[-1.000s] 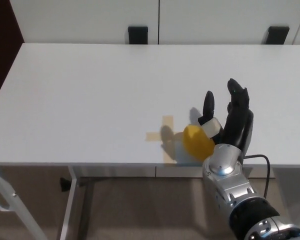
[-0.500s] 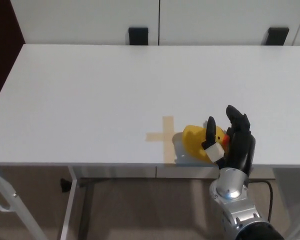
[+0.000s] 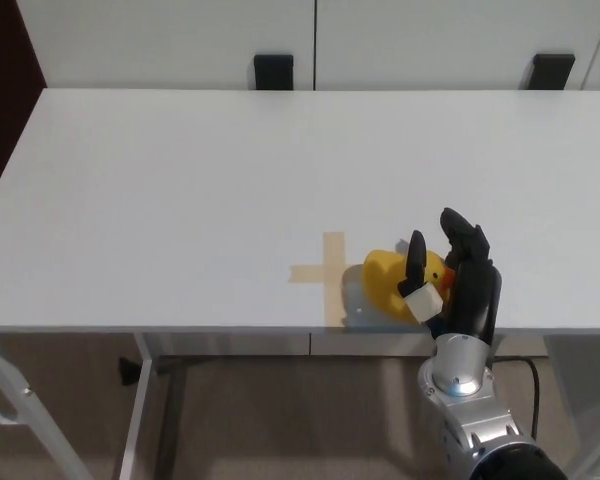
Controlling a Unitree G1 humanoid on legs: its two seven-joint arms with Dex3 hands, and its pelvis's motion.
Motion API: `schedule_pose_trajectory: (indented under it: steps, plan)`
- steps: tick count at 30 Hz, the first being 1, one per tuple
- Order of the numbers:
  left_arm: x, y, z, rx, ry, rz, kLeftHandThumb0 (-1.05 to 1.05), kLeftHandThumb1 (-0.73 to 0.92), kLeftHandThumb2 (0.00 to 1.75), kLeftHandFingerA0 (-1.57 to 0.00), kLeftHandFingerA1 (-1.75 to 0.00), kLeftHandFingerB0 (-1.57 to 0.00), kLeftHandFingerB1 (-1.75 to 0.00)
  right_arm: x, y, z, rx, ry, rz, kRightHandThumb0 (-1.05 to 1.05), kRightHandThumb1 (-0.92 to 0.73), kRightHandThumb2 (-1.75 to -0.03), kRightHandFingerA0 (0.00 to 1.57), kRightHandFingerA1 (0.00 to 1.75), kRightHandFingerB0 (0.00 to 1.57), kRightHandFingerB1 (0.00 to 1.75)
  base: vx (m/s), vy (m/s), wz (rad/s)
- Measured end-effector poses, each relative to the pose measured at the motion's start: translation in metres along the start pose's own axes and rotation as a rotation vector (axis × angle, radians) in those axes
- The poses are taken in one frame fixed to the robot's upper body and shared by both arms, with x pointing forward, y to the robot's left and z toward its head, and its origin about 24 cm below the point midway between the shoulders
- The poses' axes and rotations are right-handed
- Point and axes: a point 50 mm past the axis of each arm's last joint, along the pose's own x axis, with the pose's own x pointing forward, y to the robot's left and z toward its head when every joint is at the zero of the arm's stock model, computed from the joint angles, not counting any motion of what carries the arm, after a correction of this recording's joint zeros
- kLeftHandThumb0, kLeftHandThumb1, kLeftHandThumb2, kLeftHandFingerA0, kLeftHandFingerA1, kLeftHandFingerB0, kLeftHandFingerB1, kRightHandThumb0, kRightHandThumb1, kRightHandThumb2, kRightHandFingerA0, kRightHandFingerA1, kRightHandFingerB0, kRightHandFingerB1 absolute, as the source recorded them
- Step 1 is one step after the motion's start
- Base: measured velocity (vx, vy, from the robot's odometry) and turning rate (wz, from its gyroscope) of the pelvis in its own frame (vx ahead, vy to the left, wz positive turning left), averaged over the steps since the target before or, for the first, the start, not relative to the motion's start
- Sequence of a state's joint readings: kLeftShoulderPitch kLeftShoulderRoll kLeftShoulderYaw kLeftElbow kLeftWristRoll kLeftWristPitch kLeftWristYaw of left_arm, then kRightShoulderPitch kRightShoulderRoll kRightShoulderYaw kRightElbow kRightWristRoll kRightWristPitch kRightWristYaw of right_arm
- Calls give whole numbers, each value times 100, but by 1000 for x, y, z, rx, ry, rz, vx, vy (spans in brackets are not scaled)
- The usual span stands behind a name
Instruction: The robot uses its right hand to push the yellow duck toy to the center of the white desk.
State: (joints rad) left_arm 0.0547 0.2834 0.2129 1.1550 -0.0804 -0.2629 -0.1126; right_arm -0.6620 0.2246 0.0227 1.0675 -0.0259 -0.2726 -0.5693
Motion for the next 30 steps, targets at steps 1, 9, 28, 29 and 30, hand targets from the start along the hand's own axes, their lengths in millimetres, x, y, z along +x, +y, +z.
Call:
schedule_pose_trajectory:
  steps: [1, 9, 28, 29, 30]
  plan:
    - [0, 0, 0, 1, -1, -1, 2, 34, 114, -143, -125, -137, -122, 0, 1, 0, 0, 1, 10, -80, -92, -71, 12, 39, 19, 31, 0, 0, 0]
    - [2, -2, 4, 11, -8, -8, 9, 26, 134, -148, -112, -145, -116, -1, 4, 1, 1, 5, 52, -80, -92, -72, 13, 44, 24, 35, 0, 0, 0]
    - [5, -9, 11, 54, -24, -35, 9, 32, 114, -142, -124, -137, -122, -4, 15, 2, -22, 2, 166, -88, -80, -118, 10, 50, 2, 34, 0, 0, 0]
    - [5, -10, 11, 56, -24, -35, 9, 32, 114, -142, -124, -137, -122, -4, 16, 2, -22, 2, 179, -88, -80, -118, 10, 50, 2, 34, 0, 0, 0]
    - [5, -10, 11, 57, -24, -36, 7, 39, 116, -141, -124, -139, -123, -5, 17, 2, -21, 2, 191, -84, -78, -117, 10, 51, 0, 40, 0, 0, 0]
